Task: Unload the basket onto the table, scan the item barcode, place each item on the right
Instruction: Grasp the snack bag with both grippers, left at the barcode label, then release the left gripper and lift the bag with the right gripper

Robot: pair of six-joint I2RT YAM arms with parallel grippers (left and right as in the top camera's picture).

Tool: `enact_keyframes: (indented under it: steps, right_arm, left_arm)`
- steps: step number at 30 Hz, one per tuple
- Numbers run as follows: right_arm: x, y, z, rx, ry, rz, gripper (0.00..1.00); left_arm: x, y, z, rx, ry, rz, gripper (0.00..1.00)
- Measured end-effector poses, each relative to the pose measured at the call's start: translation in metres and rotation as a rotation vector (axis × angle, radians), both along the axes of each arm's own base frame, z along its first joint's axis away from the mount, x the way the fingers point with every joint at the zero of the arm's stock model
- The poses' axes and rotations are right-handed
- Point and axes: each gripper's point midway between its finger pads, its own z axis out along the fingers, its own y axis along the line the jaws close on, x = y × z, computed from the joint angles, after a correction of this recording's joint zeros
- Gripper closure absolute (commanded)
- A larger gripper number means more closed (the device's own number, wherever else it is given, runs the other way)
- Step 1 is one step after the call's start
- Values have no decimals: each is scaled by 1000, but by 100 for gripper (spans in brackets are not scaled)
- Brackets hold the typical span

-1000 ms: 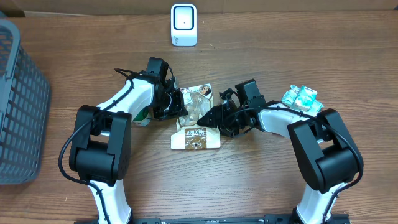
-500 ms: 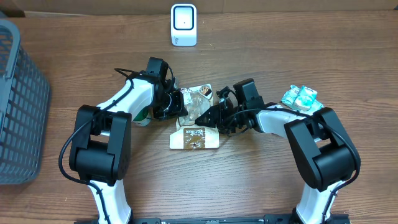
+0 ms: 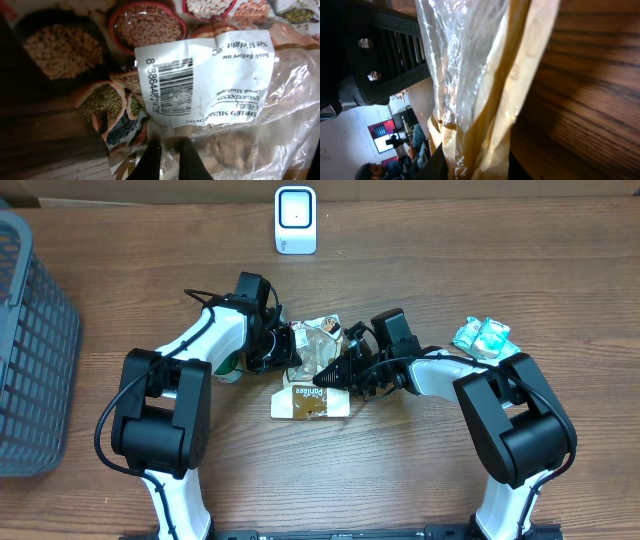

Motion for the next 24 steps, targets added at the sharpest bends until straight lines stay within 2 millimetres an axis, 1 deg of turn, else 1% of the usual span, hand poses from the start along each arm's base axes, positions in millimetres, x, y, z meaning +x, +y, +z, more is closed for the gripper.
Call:
enact_keyframes:
  steps: [2,3,5,7,9,10,11,12,16,18,20,22,24]
  right_arm:
    - [0,0,0,0,-1,0,92]
    - [0,0,0,0,0,-1,96]
    - [0,-1,0,-1,1,0,96]
    - [-1,-2,-1,-1,0,5,96]
    - [1,-6,-1,-3,-2,1,96]
    - [2,-7,-2,-4,-2,-1,96]
    - [3,-10,-2,-4,-2,-6,96]
    - [5,-12,-2,-5,-3,-11,96]
    - [6,-17,-3,-9,-1,-16,96]
    - [4,-20,-4,-15,7,-12,96]
    - [1,-21,-3,-22,10,-3,96]
    - [-5,-24,3,-33,15,11,96]
    - [-11,-26,15,-37,1,31,96]
  left_arm:
    - [0,0,0,1,-4,-15,96]
    - [-1,0,1,3,0,-20,96]
    - [-2,3,2,11,17,-22,96]
    - [-8,7,5,36,63,-29,96]
    - [-9,13,15,59,92,-40,96]
    - [-6,14,22,62,91,-44,96]
    - [-2,14,33,65,87,-51,96]
    - [7,15,45,65,66,-55,96]
    - [36,12,104,59,-36,-82,96]
    - [46,10,139,51,-103,-99,96]
    - [52,9,169,45,-163,-104,96]
    - [57,10,200,36,-234,-107,95]
    - [61,13,230,27,-307,-104,94]
